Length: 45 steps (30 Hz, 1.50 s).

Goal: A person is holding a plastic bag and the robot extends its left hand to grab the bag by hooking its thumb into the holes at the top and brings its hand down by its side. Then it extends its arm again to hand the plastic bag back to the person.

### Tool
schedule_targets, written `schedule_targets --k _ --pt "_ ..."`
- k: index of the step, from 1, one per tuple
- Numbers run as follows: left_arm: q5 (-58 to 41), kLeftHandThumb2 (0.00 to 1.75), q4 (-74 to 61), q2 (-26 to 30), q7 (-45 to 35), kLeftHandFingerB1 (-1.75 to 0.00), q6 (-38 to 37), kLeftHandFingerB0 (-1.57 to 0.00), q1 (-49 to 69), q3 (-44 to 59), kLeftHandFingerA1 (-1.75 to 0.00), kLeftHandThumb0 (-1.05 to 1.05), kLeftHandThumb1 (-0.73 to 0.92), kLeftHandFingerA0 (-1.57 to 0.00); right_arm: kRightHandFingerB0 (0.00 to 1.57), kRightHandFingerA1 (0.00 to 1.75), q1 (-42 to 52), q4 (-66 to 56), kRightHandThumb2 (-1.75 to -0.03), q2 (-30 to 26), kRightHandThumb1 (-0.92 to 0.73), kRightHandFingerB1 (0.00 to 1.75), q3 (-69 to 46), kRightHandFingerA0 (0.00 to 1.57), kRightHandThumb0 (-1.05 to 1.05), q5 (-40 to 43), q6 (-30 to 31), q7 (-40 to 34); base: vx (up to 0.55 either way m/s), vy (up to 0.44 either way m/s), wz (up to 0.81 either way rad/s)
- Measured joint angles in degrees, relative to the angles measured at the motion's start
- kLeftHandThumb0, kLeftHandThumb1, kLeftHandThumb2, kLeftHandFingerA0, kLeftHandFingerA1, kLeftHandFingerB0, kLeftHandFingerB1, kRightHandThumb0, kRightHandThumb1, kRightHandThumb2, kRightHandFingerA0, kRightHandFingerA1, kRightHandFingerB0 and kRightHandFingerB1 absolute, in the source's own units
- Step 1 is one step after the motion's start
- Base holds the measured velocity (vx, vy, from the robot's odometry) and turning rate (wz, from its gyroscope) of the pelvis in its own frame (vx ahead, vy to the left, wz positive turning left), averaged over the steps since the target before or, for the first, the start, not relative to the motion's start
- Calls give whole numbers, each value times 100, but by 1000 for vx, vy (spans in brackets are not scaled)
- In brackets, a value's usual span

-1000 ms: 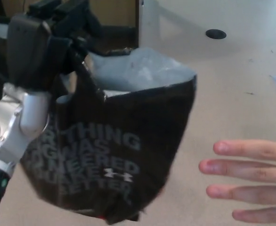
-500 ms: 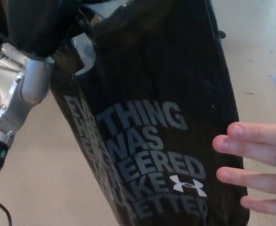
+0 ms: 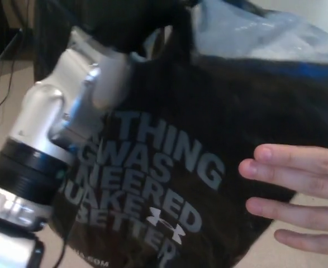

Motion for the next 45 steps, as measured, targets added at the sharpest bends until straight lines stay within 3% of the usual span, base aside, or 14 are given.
schedule_targets --k 1,2,11,15,16,17,18,19,21,22,26,38,40,45 --pt "31 86 -129 -99 -31 -120 37 -80 3 -48 -144 -23 46 -129 61 47 7 -5 -62 0 -65 42 -3 70 -40 2 -1 4 0 0 0" --pt "71 62 -293 -196 -80 -153 92 -57 16 -91 -175 -15 62 -96 62 48 27 -10 -62 -1 -64 43 6 70 -40 -2 -4 3 0 0 0" --pt "278 67 -1007 -481 -361 -150 311 -64 289 -195 -175 -14 62 -99 61 48 181 12 -61 -1 -66 41 21 70 -37 -4 -11 3 0 0 0" --pt "344 62 -1172 -482 -467 -99 354 -77 430 -178 -173 -21 68 -92 62 48 186 26 -62 7 -65 42 29 71 -38 -6 -14 3 0 0 0" --pt "341 63 -1245 -479 -528 -65 381 -76 488 -164 -163 -26 70 -79 62 49 190 27 -62 12 -65 43 33 72 -39 -7 -15 3 0 0 0" --pt "338 60 -1343 -477 -623 -39 422 -57 561 -148 -69 -29 65 -57 62 48 193 28 -61 17 -65 42 37 71 -38 -8 -15 3 0 0 0" --pt "337 59 -1409 -476 -689 -34 458 -40 609 -142 -43 -37 58 -45 62 48 195 28 -61 20 -65 42 38 71 -37 -8 -15 3 0 0 0" --pt "339 59 -1526 -479 -825 -34 528 -40 690 -138 -43 -37 58 -45 62 48 195 29 -61 26 -65 42 38 71 -37 -7 -15 3 0 0 0" --pt "351 87 -1692 -482 -1036 -47 652 0 804 -139 -50 -29 31 -3 62 48 195 26 -61 43 -65 42 40 72 -37 -8 -15 3 0 0 0" --pt "354 71 -1758 -483 -1130 -30 710 -8 849 -139 -23 -57 38 -3 62 47 195 25 -61 50 -65 42 44 71 -38 -8 -14 3 0 0 0" --pt "379 77 -1989 -474 -1511 -7 949 0 1029 -139 -1 -69 42 0 62 48 195 26 -62 65 -64 43 72 71 -40 -14 -14 3 0 0 0" --pt "359 82 -2436 -151 -2627 -5 1413 0 1438 -138 0 -67 38 0 62 48 195 16 -62 82 -64 43 116 72 -40 -32 -14 3 0 0 0" --pt "334 63 -2514 -80 -2838 -6 1488 0 1512 -134 0 -86 40 0 62 47 195 15 -61 92 -65 42 115 71 -38 -31 -14 3 0 0 0" --pt "276 86 -2659 103 -3271 -3 1629 0 1679 -89 0 -78 42 0 62 48 195 16 -62 131 -65 42 114 72 -39 -30 -15 1 0 0 0"
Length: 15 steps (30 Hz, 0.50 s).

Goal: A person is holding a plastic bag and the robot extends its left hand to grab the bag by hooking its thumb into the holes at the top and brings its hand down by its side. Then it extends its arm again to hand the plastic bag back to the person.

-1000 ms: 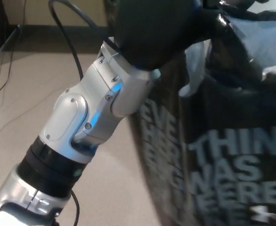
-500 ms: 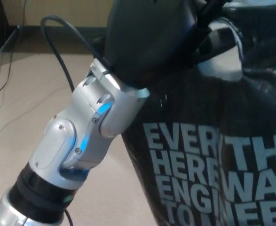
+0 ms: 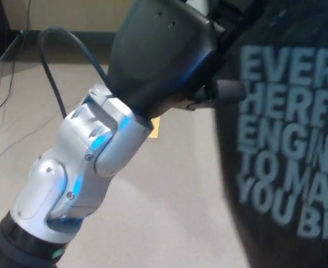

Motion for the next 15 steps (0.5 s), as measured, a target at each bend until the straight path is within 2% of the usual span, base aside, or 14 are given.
schedule_targets --k 3,10,11,15 --pt "-96 83 -210 224 -325 0 106 0 284 165 0 -76 44 0 62 48 0 -3 -61 29 -64 42 -14 71 -38 2 -4 -5 0 0 0" --pt "-389 81 -728 771 -605 0 145 0 1960 901 -3 -76 45 0 62 46 18 0 -62 26 -66 42 -30 70 -38 2 -10 -10 0 0 0" --pt "-417 80 -798 803 -602 -9 136 0 2214 991 -15 -70 41 0 61 46 19 0 -62 26 -66 42 -30 70 -39 2 -11 -10 0 0 0" --pt "-581 79 -885 817 -465 -11 -6 0 3152 1316 -17 -67 40 0 62 47 19 0 -62 24 -65 42 -27 71 -39 -1 -12 -10 0 0 0"
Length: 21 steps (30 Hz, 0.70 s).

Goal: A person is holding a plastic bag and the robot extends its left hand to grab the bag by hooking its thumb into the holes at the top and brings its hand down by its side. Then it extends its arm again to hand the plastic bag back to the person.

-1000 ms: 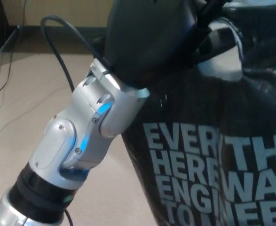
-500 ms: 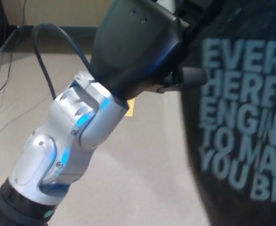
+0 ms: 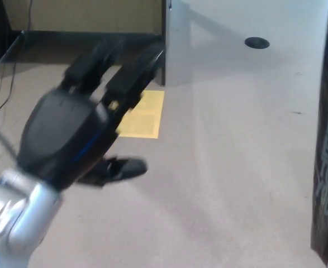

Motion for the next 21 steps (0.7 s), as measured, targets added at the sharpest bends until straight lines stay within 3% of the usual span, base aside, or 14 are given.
schedule_targets --k 2,6,9,11,12,13,14,16,17,18,21 --pt "-115 78 26 0 141 -16 -142 -2 533 225 -24 -61 37 0 61 48 1 1 -61 -5 -65 42 -5 71 -38 2 3 2 0 0 0" --pt "-355 75 300 -37 490 -16 -460 -4 1416 614 -10 -59 37 0 62 47 24 -2 -61 -50 -65 42 -20 71 -37 8 -3 5 0 0 0" --pt "-536 74 767 -59 758 -24 -742 -5 1954 837 -25 -53 35 -2 61 46 42 -1 -62 -83 -66 42 -19 69 -39 7 -12 5 0 0 0" --pt "-625 75 1115 -92 935 -22 -919 -6 2202 917 -24 -55 36 -2 61 47 49 -3 -61 -94 -66 42 -17 70 -38 5 -20 5 0 0 0" --pt "-662 54 1271 -115 1015 -25 -1001 -5 2305 948 -28 -57 44 -6 61 46 52 -3 -61 -97 -66 42 -17 70 -38 5 -24 5 0 0 0" --pt "-707 73 1514 -153 1131 -33 -1120 -5 2439 992 -41 -59 39 -7 61 48 55 -4 -62 -99 -64 43 -18 72 -40 5 -25 5 0 0 0" --pt "-730 83 1703 -179 1221 -47 -1198 0 2521 1017 -50 -30 23 -2 61 48 55 -4 -62 -100 -65 42 -20 72 -39 7 -25 5 0 0 0" --pt "-787 83 2134 -234 1399 -47 -1347 0 2655 1077 -50 -29 25 -2 61 48 53 -4 -62 -100 -64 43 -33 72 -38 16 -26 6 0 0 0" --pt "-817 54 2416 -255 1502 -28 -1424 -20 2714 1104 -35 -49 47 -20 64 47 54 -3 -60 -100 -68 42 -45 73 -34 20 -25 7 0 0 0" --pt "-837 87 2642 -262 1585 -49 -1487 -6 2751 1122 -52 -27 30 -9 61 48 53 -4 -62 -101 -66 43 -51 71 -39 22 -26 9 0 0 0" --pt "-865 89 3388 -254 1828 -50 -1666 -10 2781 1139 -53 -26 32 -13 61 48 52 -4 -61 -103 -66 42 -53 71 -37 23 -31 10 0 0 0"
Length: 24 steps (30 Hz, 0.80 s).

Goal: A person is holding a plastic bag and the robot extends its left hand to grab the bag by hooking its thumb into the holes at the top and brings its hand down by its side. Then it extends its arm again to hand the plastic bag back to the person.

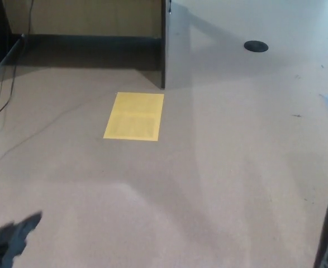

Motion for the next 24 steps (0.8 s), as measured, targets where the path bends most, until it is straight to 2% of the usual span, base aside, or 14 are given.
schedule_targets --k 1,2,7,8,9,18,19,20,22,23,24 --pt "-2 89 261 9 80 -50 -57 -11 -5 -3 -54 -26 32 -13 61 48 -1 1 -61 0 -65 42 0 71 -37 0 -1 1 0 0 0" --pt "-2 56 449 16 135 -31 -90 -30 -12 -9 -37 -47 51 -26 61 48 -1 2 -61 0 -65 42 0 71 -38 1 -1 1 0 0 0" --pt "19 56 1612 93 487 -32 -257 -33 -114 -95 -38 -41 52 -27 61 48 -6 5 -62 1 -65 42 2 71 -39 0 -1 1 0 0 0" --pt "25 67 1912 117 569 -38 -286 -28 -163 -126 -44 -47 47 -25 62 48 -10 5 -62 3 -65 42 3 71 -40 0 0 1 0 0 0" --pt "26 56 2151 136 626 -32 -311 -34 -204 -149 -39 -40 52 -28 61 47 -11 6 -62 3 -65 42 5 70 -39 -1 0 1 0 0 0" --pt "-83 57 4407 394 950 -35 -553 -42 -1138 -268 -40 -40 54 -47 60 47 -244 11 -61 4 -66 41 -23 70 -37 1 37 2 0 0 0" --pt "-151 71 4630 406 947 -45 -599 -40 -1265 -255 -49 -47 45 -47 61 47 -269 8 -61 -3 -65 42 -37 71 -38 5 41 2 0 0 0" --pt "-238 71 4835 412 937 -45 -638 -40 -1373 -241 -49 -47 45 -47 61 47 -283 7 -61 -11 -65 42 -50 71 -38 8 44 2 0 0 0" --pt "-431 74 5112 398 853 -47 -694 -42 -1513 -135 -60 -49 45 -74 63 47 -293 6 -62 -25 -65 42 -68 72 -38 8 48 2 0 0 0" --pt "-524 56 5225 394 801 -37 -717 -46 -1559 -84 -51 -39 53 -85 63 48 -292 7 -62 -25 -64 43 -76 72 -39 9 48 2 0 0 0" --pt "-611 75 5324 390 748 -49 -740 -39 -1587 -49 -67 -47 41 -91 66 46 -290 9 -60 -26 -68 43 -87 73 -35 12 48 2 0 0 0"
